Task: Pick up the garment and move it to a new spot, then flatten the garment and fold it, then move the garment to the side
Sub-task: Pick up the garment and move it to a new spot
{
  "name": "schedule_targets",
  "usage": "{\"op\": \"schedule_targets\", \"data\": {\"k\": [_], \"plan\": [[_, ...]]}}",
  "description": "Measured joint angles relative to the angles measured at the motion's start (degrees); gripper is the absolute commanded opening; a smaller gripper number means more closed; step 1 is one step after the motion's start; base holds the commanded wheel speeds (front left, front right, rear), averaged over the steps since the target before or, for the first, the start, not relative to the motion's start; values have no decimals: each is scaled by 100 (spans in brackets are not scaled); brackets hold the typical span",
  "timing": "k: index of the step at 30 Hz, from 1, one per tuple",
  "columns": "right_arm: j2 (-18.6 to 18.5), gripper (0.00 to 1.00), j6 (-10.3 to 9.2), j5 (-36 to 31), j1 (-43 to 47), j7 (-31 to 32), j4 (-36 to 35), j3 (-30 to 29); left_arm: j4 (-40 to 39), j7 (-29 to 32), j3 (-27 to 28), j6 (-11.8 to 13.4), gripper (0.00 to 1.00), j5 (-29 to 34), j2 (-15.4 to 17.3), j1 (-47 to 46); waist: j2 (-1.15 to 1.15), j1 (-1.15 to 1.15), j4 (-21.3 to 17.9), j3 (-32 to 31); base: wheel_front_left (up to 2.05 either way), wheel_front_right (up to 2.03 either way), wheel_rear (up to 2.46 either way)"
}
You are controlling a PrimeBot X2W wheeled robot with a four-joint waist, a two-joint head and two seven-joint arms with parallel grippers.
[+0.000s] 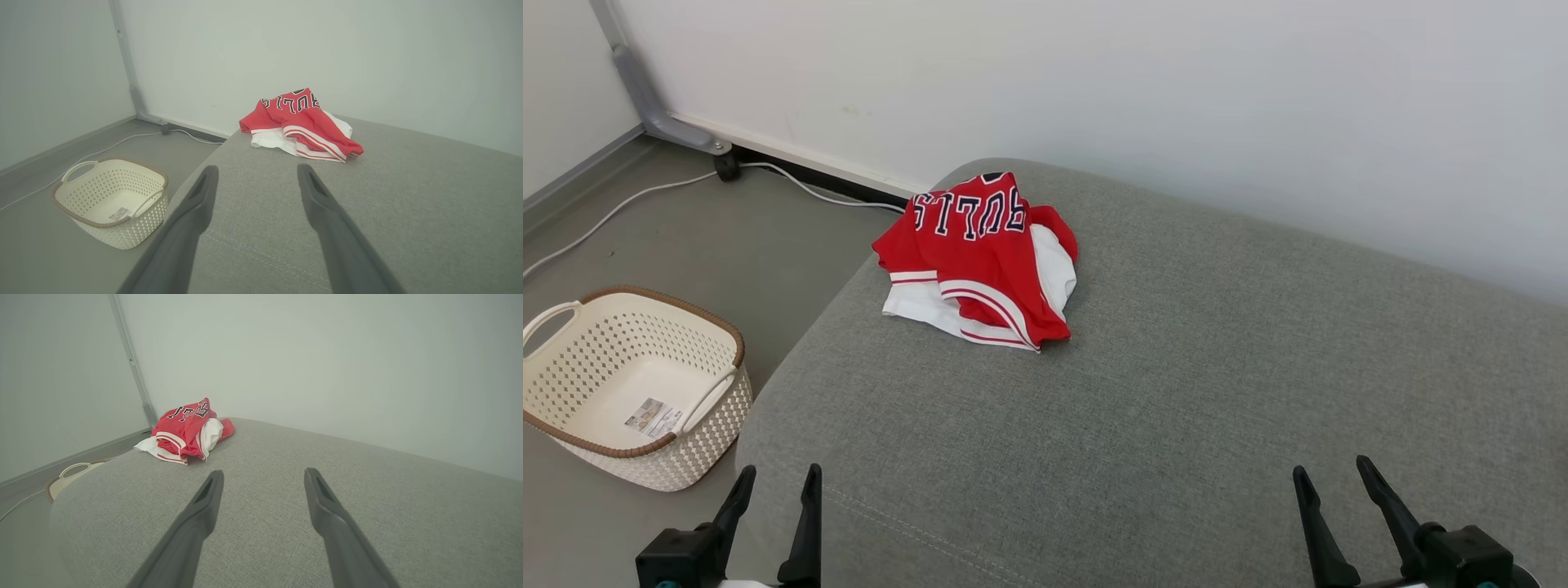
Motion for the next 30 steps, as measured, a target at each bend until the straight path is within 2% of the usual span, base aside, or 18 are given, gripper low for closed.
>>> {"op": "schedule_targets", "data": {"k": [3, 6, 11, 13, 22, 25, 30], "plan": [[0, 100, 0, 1, -14, 0, -8, 21, 0, -14, -22, -15, 100, -43, -2, -1, 0, 0, -45, 11, 0, 0, 0], [0, 100, 0, 14, -77, 0, -23, 42, 22, 21, -66, -132, 100, -109, -4, -15, 0, 0, -147, 32, 0, 0, 0], [-1, 100, 0, 14, -110, 10, -75, 51, 320, 381, -207, -453, 100, -393, -99, -382, 0, 0, -395, 109, 0, 0, 0], [-2, 100, 0, 14, -123, 12, -97, 52, 557, 550, -259, -681, 100, -566, -203, -667, 0, 0, -521, 154, 0, 0, 0], [-15, 100, 0, -26, -451, 77, -259, 130, 2272, 1141, -296, -1729, 100, -1377, -722, -2351, 0, 0, -1095, 668, 0, 0, 0], [-20, 100, 0, -84, -639, 77, -280, 197, 2978, 1277, -244, -1987, 100, -1563, -828, -2975, 0, 0, -1277, 927, 0, 0, 0], [-26, 100, 0, -132, -992, 76, -292, 238, 4073, 1370, -108, -2231, 100, -1762, -867, -3883, 0, 0, -1620, 1352, 0, 0, 0]]}}
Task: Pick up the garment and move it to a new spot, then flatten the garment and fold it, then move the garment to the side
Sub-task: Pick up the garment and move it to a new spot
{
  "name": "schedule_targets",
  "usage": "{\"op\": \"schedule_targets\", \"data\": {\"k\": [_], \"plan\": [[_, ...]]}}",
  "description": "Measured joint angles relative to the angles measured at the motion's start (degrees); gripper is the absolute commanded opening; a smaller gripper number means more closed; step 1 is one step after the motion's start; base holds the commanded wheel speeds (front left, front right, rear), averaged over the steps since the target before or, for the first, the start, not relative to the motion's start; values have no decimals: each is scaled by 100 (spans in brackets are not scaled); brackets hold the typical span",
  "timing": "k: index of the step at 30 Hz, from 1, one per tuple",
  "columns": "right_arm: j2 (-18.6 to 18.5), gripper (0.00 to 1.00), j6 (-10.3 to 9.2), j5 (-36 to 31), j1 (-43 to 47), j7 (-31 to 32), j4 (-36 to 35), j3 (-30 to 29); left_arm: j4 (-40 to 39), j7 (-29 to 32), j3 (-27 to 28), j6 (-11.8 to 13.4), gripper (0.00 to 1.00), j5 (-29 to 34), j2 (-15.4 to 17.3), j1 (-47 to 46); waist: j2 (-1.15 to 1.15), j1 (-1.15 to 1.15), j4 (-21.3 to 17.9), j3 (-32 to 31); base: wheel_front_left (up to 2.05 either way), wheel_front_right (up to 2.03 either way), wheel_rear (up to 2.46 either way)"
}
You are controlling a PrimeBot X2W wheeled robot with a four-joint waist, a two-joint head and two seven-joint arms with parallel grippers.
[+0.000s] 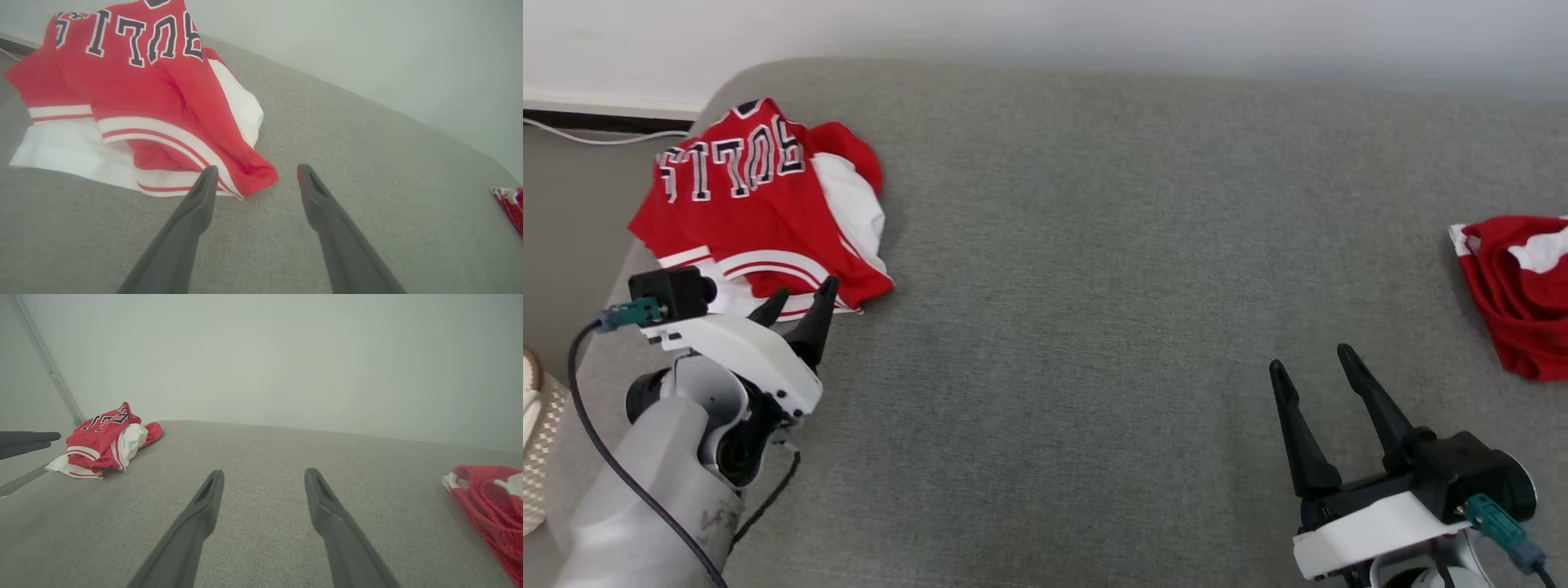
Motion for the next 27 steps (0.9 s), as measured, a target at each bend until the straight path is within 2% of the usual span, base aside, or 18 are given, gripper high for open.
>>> {"op": "schedule_targets", "data": {"k": [10, 18, 19, 20, 21, 27], "plan": [[-15, 100, 0, -3, -294, -77, 60, 64, 1625, 146, 213, -146, 100, -423, 145, -829, 0, 0, -685, 533, 0, 0, 0], [-16, 100, 0, -4, -356, -77, 59, 58, 2275, 76, 343, -146, 100, -628, 151, -1161, 0, 0, -935, 751, 0, 0, 0], [-16, 100, 0, -4, -376, -77, 57, 56, 2306, 76, 344, -146, 87, -668, 131, -1188, 0, 0, -951, 766, 0, 0, 0], [-16, 100, 0, -5, -389, -77, 52, 54, 2313, 75, 342, -146, 28, -704, 110, -1201, 0, 0, -964, 776, 0, 0, 0], [-16, 100, 0, -5, -389, -77, 53, 49, 2318, 41, 336, -146, 0, -733, 91, -1204, 0, 0, -970, 776, 0, 0, 0], [-16, 100, 0, -2, -388, -77, 53, 23, 2327, -141, 143, -146, 0, -754, 20, -1207, 0, 0, -957, 713, 0, 0, 0]]}}
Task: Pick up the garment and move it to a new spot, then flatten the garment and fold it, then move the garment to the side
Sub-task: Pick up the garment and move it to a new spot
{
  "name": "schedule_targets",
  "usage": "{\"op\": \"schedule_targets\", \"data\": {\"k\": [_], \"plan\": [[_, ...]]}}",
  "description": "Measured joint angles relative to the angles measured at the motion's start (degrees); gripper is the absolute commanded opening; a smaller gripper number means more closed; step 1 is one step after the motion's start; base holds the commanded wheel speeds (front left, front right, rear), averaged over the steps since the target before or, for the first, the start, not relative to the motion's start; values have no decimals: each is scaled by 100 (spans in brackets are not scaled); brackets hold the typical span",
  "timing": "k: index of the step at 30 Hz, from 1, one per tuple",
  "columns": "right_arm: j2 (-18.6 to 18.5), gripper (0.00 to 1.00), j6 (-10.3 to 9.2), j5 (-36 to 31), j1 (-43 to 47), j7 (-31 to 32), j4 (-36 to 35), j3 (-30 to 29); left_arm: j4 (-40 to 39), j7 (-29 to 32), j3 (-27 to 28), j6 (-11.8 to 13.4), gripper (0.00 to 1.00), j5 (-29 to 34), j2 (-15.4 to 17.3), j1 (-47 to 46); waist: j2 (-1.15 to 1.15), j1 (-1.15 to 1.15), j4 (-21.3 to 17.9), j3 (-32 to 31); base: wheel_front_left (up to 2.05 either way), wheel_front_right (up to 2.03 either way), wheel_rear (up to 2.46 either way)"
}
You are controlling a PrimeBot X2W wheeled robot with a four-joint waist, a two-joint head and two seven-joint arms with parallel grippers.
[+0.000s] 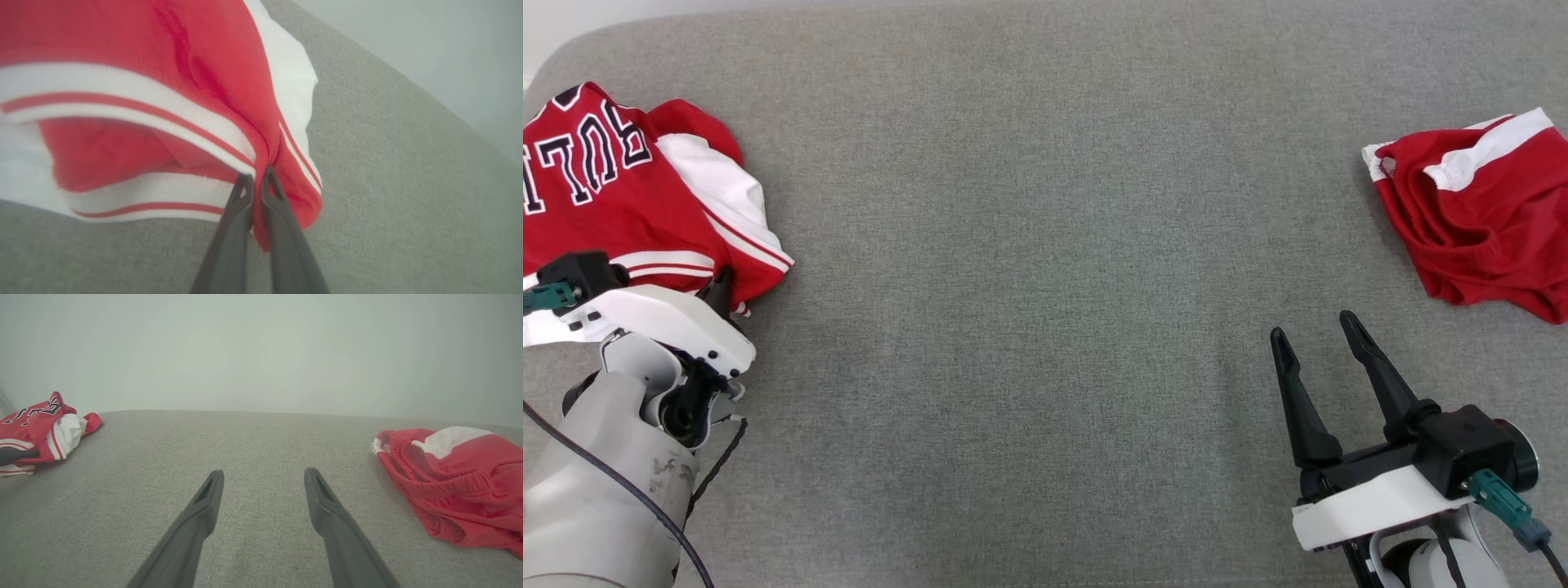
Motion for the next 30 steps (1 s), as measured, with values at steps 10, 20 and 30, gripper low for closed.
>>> {"op": "schedule_targets", "data": {"k": [10, 20, 30], "plan": [[1, 100, 0, 42, 7, 0, 10, -73, -909, -466, -764, 0, 0, -34, -501, 26, 0, 0, 103, -200, 0, 0, 0], [2, 100, 0, 102, 8, -58, 36, -222, -1769, -539, -1749, 0, 0, -237, -1165, 153, 0, 0, -164, -340, 0, 0, 0], [3, 100, 0, 260, 8, -162, 66, -187, -1980, -514, -2722, 0, 0, -525, -1351, 8, 0, 0, -747, -354, 0, 0, 0]]}}
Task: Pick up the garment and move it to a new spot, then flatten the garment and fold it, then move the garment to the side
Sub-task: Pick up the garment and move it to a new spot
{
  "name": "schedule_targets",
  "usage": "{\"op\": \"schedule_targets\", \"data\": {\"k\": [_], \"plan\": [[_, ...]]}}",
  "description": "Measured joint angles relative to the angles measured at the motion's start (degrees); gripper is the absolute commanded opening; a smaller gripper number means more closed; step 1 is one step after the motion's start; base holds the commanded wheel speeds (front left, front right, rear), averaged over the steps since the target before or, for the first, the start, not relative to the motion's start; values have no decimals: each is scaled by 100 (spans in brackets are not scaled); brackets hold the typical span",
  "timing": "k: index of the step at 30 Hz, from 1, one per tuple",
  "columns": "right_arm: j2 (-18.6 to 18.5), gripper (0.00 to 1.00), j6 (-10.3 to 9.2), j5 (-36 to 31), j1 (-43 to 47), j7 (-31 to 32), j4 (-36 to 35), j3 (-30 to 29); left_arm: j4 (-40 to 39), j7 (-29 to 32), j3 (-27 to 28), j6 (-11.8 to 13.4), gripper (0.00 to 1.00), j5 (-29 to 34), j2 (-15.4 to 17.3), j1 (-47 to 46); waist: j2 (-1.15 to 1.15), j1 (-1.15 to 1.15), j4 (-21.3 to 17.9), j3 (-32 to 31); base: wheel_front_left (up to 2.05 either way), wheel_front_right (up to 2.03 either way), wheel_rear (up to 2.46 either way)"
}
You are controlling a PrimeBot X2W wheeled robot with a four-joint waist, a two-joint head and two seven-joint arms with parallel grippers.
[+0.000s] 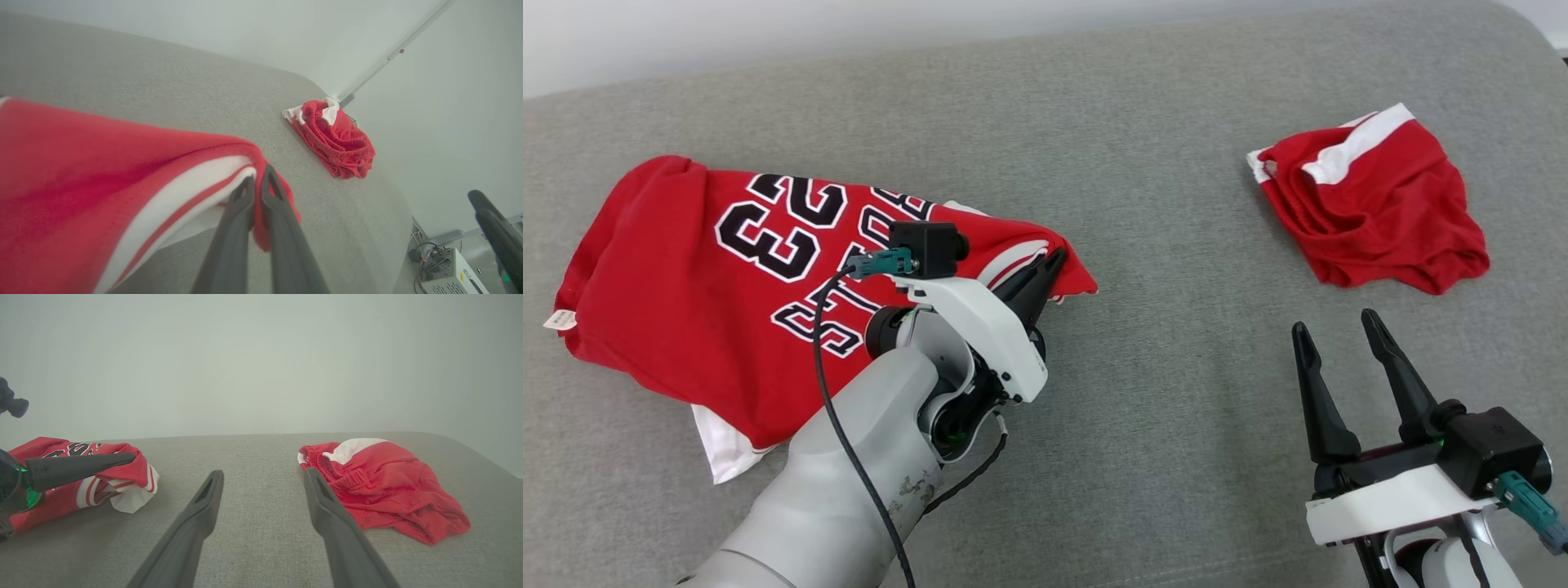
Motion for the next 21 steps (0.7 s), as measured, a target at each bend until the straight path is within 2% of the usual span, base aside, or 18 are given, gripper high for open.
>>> {"op": "schedule_targets", "data": {"k": [11, 17, 18, 19, 20, 21], "plan": [[2, 100, 0, 140, -1, -121, 168, 115, -233, -394, -868, 0, 0, -960, -3, -458, 0, 0, -752, 82, 0, 0, 0], [3, 100, 0, 153, -1, -174, 200, 115, -231, -747, -1285, 0, 0, -1412, -5, -569, 0, 0, -898, 163, 0, 0, 0], [3, 100, 0, 166, -1, -176, 221, 112, -230, -759, -1378, 0, 24, -1494, -3, -569, 0, 0, -887, 165, 0, 0, 0], [4, 100, 0, 169, -2, -185, 250, 109, -226, -765, -1460, 0, 75, -1552, -2, -569, 0, 0, -872, 162, 0, 0, 0], [5, 100, 0, 169, -2, -190, 280, 98, -216, -784, -1545, 0, 100, -1574, -3, -569, 0, 0, -849, 157, 0, 0, 0], [4, 100, 0, 169, -2, -190, 308, 86, -214, -818, -1622, 0, 100, -1605, -7, -569, 0, 0, -817, 152, 0, 0, 0]]}}
